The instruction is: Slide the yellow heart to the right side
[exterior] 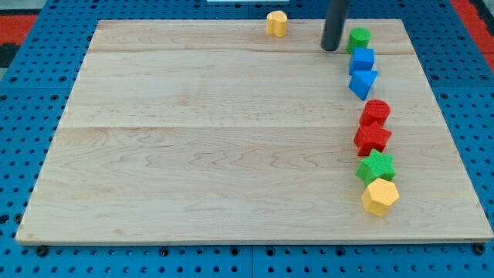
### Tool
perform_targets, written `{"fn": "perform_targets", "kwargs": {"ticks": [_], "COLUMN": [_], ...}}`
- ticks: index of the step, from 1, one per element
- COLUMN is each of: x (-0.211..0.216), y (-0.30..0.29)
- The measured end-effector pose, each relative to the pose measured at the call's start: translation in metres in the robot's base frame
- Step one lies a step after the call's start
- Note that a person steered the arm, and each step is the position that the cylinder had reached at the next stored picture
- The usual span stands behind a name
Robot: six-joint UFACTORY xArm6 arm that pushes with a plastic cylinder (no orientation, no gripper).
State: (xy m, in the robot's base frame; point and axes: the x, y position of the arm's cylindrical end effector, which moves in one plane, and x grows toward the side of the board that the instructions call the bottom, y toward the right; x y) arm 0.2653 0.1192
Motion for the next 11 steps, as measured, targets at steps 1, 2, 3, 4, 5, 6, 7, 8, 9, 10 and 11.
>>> {"fn": "perform_targets", "kwargs": {"ticks": [1,2,3,4,5,6,7,8,9,10,11], "x": [-0.006,-0.035,-0.071,-0.072,-0.072,-0.072,-0.072,-0.061,-0.049,-0.049,-0.049], "y": [-0.09,-0.161,-0.156,-0.13,-0.064,-0.031,-0.007,-0.031,0.0,0.048,0.066]}}
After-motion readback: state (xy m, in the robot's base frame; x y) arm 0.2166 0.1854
